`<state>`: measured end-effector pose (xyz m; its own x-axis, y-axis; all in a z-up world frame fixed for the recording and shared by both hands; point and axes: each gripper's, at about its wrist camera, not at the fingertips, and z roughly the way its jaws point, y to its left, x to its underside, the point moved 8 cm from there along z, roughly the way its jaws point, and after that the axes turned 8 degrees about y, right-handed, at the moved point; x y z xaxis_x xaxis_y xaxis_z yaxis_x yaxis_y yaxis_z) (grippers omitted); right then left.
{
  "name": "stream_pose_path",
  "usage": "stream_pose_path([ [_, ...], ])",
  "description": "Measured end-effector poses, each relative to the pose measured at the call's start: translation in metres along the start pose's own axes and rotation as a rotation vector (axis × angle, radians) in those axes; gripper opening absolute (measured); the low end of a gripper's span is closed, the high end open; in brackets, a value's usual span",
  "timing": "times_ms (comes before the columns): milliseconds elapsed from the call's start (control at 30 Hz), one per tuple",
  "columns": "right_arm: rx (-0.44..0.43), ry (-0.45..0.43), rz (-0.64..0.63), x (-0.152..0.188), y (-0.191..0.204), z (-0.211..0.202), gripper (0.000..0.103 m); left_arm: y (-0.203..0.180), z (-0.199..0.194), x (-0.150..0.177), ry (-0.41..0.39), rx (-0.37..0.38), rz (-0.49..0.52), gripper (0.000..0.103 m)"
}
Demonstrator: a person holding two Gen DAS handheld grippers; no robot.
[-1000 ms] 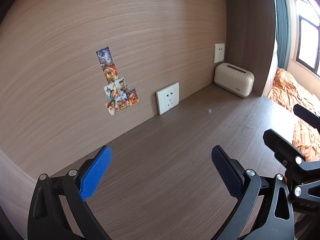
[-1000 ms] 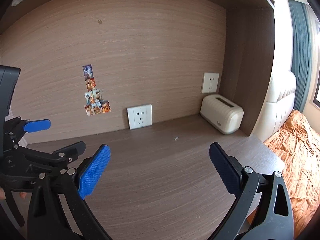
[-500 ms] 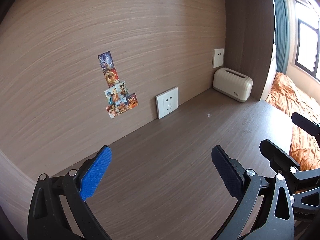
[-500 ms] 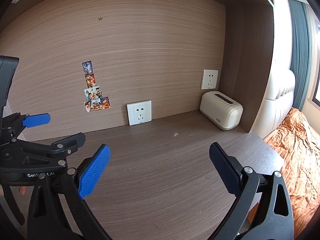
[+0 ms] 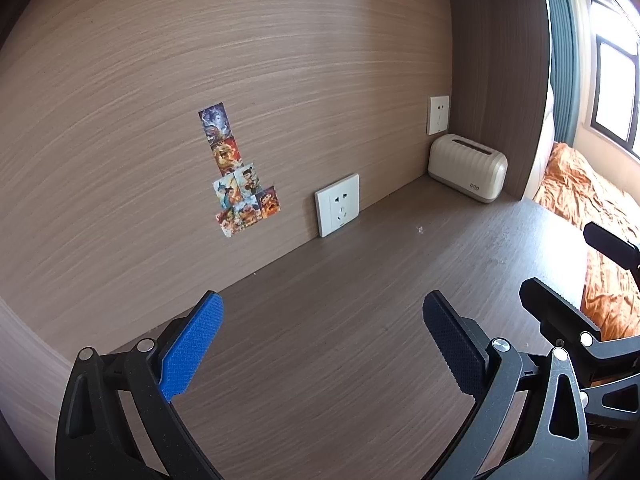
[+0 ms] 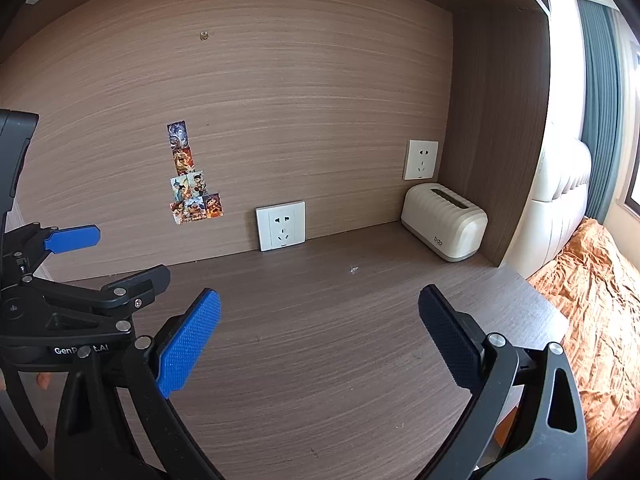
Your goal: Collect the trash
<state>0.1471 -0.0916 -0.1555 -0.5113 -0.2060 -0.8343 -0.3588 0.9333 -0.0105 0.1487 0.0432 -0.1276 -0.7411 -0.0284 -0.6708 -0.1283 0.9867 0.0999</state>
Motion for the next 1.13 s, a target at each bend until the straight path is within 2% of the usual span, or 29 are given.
stream_pose_path([
  [567, -0.015, 0.010, 0.004, 0.001, 0.001, 0.003, 0.099, 0.001, 0.008, -0.001, 0.023, -0.006, -0.003, 0.098],
  [933, -0.020, 0.020, 0.011, 0.003, 0.001, 0.010, 0.099, 0.000, 0.008, -0.001, 0.017, -0.020, 0.013, 0.098],
  [1133, -0.024, 0.020, 0.017, 0.005, 0.001, 0.010, 0.099, -0.001, 0.004, -0.003, -0.012, -0.052, 0.014, 0.098],
])
